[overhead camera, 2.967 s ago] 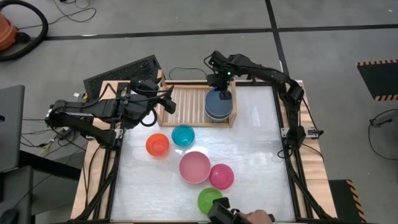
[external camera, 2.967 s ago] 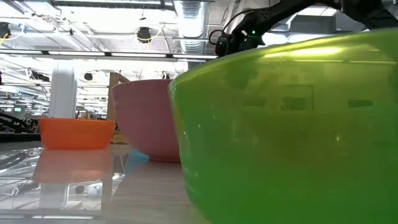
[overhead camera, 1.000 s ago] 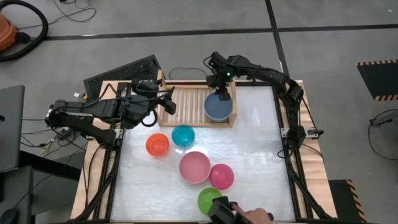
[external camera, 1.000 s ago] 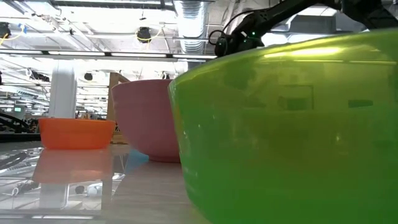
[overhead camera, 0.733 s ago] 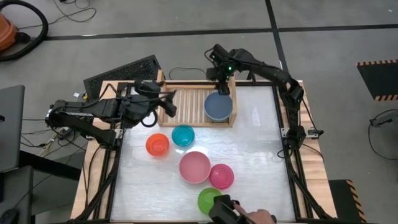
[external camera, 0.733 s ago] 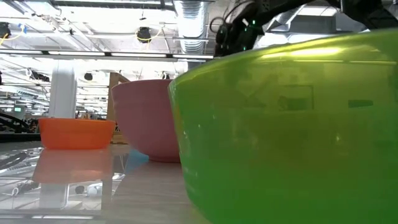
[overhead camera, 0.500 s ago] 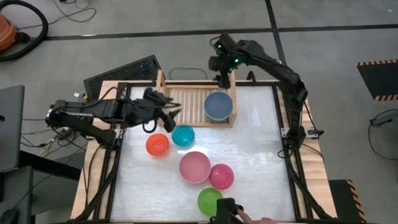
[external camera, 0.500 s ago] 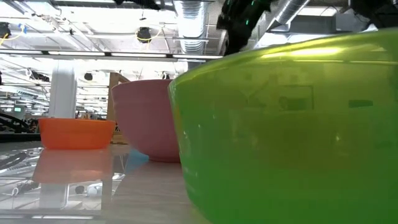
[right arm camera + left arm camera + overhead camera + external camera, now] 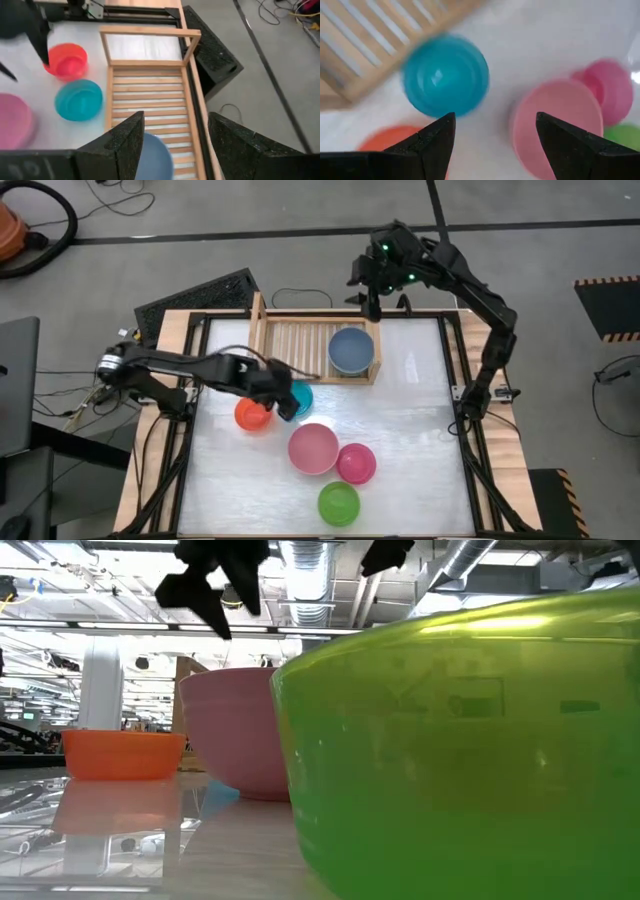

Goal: Place and stack bowls onto a shelf
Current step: Stack the pink bowl on top of the blue bowl on the shelf

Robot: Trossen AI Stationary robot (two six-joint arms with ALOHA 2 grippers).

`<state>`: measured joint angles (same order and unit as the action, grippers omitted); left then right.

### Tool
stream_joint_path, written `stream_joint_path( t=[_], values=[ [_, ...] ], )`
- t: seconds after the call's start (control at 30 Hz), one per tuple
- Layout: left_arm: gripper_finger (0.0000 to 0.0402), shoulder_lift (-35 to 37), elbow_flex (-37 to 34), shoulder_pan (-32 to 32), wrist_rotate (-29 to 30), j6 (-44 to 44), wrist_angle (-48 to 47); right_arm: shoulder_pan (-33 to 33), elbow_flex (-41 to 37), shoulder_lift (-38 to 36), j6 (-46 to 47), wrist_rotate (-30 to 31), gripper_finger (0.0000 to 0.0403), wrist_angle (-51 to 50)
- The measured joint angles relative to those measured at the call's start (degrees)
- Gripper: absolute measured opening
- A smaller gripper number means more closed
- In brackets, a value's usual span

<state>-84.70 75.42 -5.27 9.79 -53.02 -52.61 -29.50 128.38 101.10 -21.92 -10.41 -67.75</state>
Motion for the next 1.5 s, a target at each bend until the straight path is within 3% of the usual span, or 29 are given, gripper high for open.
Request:
stream_joint_path(
  t=[0.17, 0.4, 0.63, 0.93, 1.1, 1.37, 1.5],
  values=[
    [0.026, -5.56, 0.0, -2.2, -4.69, 0.29, 0.66, 1.52, 0.0, -0.47, 5.11, 0.0, 0.0244, -0.8],
    [0.026, -10.62, -0.04, -5.84, -3.45, -1.25, 2.68, 4.21, -0.04, -0.4, 10.96, 0.0, 0.0244, -2.8],
    [0.026, -15.24, -0.04, -8.24, -2.52, -8.46, 5.27, 6.51, -0.04, -0.4, 7.33, 0.0, 0.0244, -5.05],
    [0.0248, -20.45, -0.09, -12.04, -6.31, -16.0, 5.76, 6.61, -0.04, -0.37, 4.67, 0.0, 0.0244, -6.53],
    [0.0192, -20.45, -0.09, -12.09, -6.22, -16.76, 5.64, 6.61, -0.04, -0.37, 3.95, 0.0, 0.0244, -6.55],
    [0.0019, -20.45, -2.89, -11.96, -5.65, -15.11, 10.28, 6.61, -0.04, -0.37, 3.92, 0.0, 0.0244, -6.97],
    [0.0004, -20.34, -3.04, -12.02, -4.52, -15.29, 10.56, 6.61, -0.04, -0.35, 4.56, 0.0, 0.0244, -7.06]
  ],
)
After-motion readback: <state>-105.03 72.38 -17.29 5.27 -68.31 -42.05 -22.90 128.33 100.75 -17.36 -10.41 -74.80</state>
